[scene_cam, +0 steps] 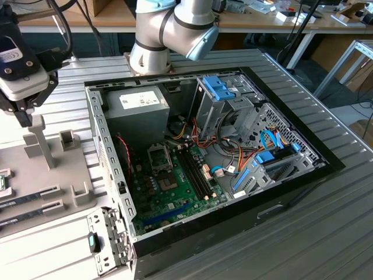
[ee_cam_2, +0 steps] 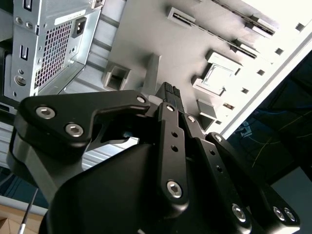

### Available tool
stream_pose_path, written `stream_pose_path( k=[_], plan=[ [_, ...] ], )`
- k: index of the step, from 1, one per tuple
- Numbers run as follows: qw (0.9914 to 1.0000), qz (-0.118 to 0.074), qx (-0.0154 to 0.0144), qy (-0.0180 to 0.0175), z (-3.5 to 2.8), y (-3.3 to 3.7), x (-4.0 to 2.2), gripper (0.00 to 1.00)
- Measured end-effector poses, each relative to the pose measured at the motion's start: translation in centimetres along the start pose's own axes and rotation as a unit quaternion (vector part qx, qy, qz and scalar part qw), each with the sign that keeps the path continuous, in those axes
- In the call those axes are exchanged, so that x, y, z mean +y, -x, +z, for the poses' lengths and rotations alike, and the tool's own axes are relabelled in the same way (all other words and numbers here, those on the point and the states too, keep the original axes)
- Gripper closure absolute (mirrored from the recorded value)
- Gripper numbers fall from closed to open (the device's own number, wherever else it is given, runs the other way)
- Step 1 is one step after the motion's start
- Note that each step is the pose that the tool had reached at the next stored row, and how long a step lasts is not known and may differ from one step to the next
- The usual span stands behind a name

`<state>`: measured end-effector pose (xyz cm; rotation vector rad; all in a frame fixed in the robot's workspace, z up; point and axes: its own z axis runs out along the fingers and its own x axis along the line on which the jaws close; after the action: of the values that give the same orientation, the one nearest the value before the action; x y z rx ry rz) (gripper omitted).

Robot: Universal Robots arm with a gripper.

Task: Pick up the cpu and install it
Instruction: 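Reach for the cpu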

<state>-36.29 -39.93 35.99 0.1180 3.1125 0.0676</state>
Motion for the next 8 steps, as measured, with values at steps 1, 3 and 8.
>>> stream_pose_path(
  k=[1,3,8],
  plan=[
    [1.00000,0.000,0.0000,0.0000,0.00,-0.02,0.00,0.89],
    [1.00000,0.000,0.0000,0.0000,0.01,-0.07,-0.01,0.89],
    [1.00000,0.000,0.0000,0.0000,0.24,-0.41,-0.04,0.89]
  ],
)
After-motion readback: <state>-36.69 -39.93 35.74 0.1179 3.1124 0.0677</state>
